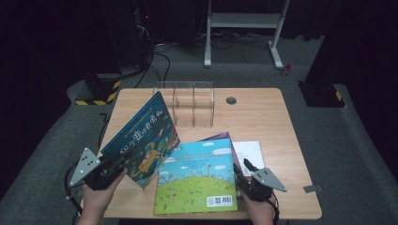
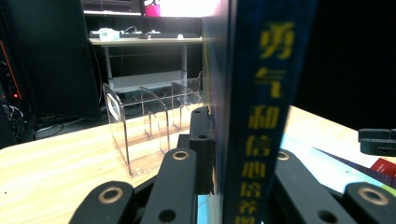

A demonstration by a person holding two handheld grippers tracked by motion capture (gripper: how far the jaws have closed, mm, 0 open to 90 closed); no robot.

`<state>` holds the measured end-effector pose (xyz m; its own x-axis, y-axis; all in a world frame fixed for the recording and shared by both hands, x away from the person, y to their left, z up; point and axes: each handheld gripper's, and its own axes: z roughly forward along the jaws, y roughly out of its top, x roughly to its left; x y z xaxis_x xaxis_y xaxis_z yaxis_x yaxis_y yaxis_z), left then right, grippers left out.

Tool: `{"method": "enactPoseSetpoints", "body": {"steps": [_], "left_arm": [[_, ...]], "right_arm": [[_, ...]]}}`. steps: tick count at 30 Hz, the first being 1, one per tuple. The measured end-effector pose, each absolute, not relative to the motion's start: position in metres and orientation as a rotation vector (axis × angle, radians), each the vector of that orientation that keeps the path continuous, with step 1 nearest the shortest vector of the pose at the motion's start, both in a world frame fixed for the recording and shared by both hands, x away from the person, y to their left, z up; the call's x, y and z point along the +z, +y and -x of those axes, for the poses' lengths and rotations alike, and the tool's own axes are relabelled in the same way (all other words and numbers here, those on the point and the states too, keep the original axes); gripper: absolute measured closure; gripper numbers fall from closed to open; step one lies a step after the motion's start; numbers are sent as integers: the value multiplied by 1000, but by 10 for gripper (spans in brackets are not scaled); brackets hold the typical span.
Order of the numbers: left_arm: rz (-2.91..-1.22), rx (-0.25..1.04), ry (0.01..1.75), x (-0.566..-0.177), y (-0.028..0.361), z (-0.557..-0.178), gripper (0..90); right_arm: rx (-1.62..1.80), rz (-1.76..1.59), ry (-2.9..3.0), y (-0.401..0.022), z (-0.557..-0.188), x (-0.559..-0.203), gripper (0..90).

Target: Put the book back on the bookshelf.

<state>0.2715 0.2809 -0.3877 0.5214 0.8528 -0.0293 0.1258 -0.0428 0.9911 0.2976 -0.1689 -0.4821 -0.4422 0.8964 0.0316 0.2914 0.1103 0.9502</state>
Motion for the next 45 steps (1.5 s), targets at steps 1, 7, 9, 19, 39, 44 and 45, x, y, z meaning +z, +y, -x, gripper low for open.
{"method": "enactPoseSetpoints", "body": {"steps": [1,7,9,19,39,44,45], "left_arm": [[-1519,732,881,-388,281,-271,803],[-1520,722,863,-389,283,-272,816],[-1518,726,857,-389,281,-271,820],[-1486,726,867,-389,279,-269,825],[-1476,694,885,-388,286,-272,823],[-1453,698,897,-389,287,-271,827],[-1452,705,892,-388,287,-270,828]], "right_arm": [[1340,-1158,1812,-169,-297,-482,545],[1340,-1158,1814,-169,-297,-482,544],[1341,-1158,1814,-169,-297,-482,544],[1352,-1166,1810,-170,-298,-482,544],[1355,-1170,1821,-168,-298,-484,544],[1354,-1168,1824,-168,-298,-484,544],[1352,-1169,1825,-168,-298,-484,545]]}}
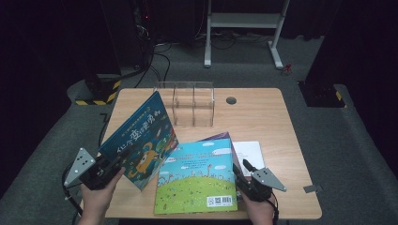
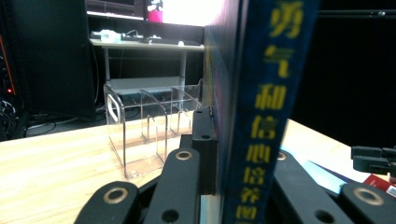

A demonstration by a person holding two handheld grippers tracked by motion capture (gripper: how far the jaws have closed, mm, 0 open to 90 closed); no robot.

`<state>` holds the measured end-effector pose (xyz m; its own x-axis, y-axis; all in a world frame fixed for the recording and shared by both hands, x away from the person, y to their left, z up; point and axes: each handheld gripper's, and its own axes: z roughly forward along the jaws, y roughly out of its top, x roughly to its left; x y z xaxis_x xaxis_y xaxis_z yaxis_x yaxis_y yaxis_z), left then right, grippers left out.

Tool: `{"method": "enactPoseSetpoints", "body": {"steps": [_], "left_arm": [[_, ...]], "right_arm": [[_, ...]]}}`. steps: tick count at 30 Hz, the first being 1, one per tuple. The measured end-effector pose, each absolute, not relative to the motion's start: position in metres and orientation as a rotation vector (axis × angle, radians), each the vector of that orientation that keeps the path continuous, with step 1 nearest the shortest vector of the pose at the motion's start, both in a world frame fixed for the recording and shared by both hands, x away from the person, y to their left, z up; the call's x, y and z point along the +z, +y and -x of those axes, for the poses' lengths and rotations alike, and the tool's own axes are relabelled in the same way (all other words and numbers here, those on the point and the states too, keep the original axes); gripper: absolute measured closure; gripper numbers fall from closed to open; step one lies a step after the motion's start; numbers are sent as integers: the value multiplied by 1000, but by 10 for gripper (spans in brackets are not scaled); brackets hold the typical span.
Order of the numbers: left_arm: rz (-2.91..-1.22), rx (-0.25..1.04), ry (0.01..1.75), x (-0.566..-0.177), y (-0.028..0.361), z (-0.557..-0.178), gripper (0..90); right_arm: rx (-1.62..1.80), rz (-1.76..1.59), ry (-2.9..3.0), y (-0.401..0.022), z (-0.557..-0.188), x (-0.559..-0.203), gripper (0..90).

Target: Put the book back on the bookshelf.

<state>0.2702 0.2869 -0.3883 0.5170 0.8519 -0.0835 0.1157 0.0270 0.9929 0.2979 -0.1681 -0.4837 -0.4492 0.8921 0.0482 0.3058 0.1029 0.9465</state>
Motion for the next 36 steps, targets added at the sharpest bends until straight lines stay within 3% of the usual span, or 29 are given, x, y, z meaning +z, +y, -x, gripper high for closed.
{"method": "enactPoseSetpoints", "body": {"steps": [25,36], "left_arm": [[-1345,743,883,-377,293,-261,831],[-1330,768,895,-352,297,-274,832]], "right_arm": [[1357,-1173,1827,-168,-298,-484,546],[1367,-1181,1828,-169,-299,-485,550]]}}
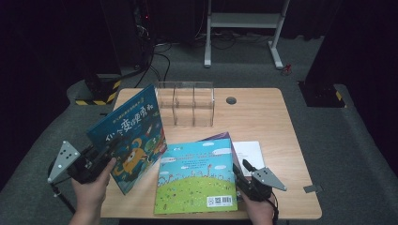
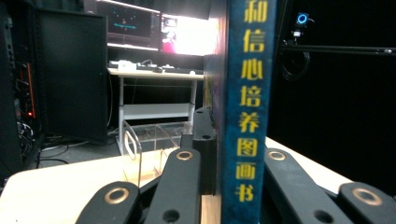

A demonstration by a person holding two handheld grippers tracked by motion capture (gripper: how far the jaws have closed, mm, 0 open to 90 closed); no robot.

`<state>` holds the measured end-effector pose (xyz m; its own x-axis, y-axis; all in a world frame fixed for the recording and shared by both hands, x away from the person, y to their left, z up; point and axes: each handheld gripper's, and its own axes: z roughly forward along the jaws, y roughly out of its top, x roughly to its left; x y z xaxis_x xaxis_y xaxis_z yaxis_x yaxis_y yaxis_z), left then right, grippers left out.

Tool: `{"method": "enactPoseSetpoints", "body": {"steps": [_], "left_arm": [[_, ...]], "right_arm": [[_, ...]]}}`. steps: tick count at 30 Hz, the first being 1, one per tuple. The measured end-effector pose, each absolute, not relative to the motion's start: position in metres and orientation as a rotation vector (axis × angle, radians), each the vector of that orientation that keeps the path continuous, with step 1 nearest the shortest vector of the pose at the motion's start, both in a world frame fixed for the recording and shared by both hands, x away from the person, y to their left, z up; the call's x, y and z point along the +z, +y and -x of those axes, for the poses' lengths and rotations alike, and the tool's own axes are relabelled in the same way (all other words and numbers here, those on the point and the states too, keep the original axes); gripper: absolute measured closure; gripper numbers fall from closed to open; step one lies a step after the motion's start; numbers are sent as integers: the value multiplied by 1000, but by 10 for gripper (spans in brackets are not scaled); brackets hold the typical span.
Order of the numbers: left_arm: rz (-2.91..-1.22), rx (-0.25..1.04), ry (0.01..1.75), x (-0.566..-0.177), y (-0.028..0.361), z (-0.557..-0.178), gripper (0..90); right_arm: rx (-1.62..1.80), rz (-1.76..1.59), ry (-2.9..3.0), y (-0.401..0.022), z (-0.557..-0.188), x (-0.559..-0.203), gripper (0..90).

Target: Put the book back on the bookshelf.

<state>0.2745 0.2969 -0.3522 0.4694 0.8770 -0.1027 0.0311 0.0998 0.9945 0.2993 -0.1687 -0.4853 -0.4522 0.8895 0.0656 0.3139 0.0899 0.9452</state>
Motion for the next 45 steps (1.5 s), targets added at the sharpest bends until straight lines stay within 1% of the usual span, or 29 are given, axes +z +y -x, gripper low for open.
{"method": "enactPoseSetpoints", "body": {"steps": [3,8,25,31,45], "left_arm": [[-1331,796,894,-343,297,-282,832],[-1311,794,918,-339,299,-295,832],[-1317,840,958,-347,291,-320,832],[-1318,836,970,-349,286,-330,832],[-1331,864,995,-344,277,-357,832]], "right_arm": [[1371,-1182,1828,-169,-299,-485,550],[1373,-1180,1829,-169,-299,-485,552],[1384,-1185,1823,-171,-299,-485,556],[1388,-1188,1822,-171,-299,-485,558],[1397,-1191,1817,-172,-299,-484,562]]}}
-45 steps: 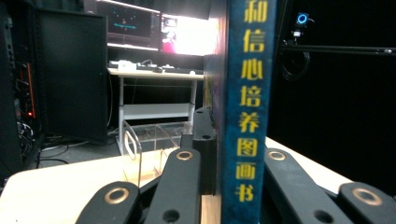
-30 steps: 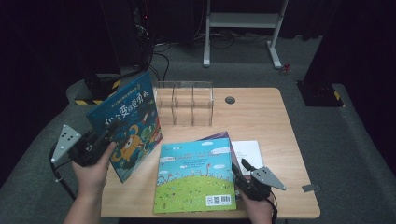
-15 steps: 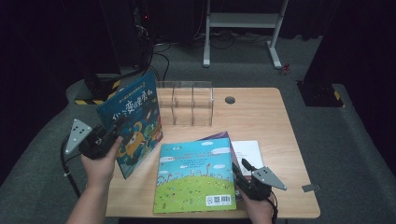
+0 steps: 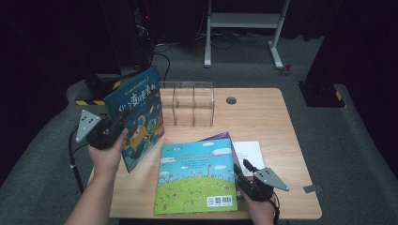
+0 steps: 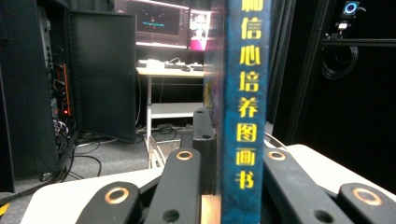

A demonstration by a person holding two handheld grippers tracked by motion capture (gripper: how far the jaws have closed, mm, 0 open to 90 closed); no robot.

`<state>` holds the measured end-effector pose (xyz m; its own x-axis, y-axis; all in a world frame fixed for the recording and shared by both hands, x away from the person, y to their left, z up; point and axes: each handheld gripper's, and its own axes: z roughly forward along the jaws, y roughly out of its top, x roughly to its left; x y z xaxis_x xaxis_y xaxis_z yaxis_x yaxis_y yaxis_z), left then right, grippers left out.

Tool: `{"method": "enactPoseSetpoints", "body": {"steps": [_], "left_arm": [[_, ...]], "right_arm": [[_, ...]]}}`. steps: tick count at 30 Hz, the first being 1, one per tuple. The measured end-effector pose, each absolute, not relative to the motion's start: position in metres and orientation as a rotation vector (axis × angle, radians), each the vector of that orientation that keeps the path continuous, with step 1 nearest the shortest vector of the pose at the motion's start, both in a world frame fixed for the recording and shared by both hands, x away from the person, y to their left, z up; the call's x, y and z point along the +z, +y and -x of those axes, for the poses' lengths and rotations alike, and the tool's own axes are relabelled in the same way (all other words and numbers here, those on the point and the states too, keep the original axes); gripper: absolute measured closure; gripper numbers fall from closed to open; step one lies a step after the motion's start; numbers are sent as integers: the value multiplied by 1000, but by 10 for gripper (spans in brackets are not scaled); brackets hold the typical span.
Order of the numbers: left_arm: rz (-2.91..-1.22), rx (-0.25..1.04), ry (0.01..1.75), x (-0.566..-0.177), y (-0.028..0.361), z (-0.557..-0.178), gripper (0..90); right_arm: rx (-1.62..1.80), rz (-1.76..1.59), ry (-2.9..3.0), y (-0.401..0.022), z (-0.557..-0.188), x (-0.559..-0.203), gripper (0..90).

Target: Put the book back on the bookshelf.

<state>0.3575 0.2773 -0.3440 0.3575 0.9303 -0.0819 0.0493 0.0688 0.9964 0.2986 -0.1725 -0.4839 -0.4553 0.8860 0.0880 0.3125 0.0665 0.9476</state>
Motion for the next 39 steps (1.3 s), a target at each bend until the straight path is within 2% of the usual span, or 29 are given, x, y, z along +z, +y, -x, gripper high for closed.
{"method": "enactPoseSetpoints", "body": {"steps": [27,39], "left_arm": [[-1293,920,1040,-330,264,-419,831],[-1272,949,1089,-339,257,-454,831]], "right_arm": [[1418,-1203,1800,-177,-299,-483,569],[1438,-1216,1790,-179,-298,-483,574]]}}
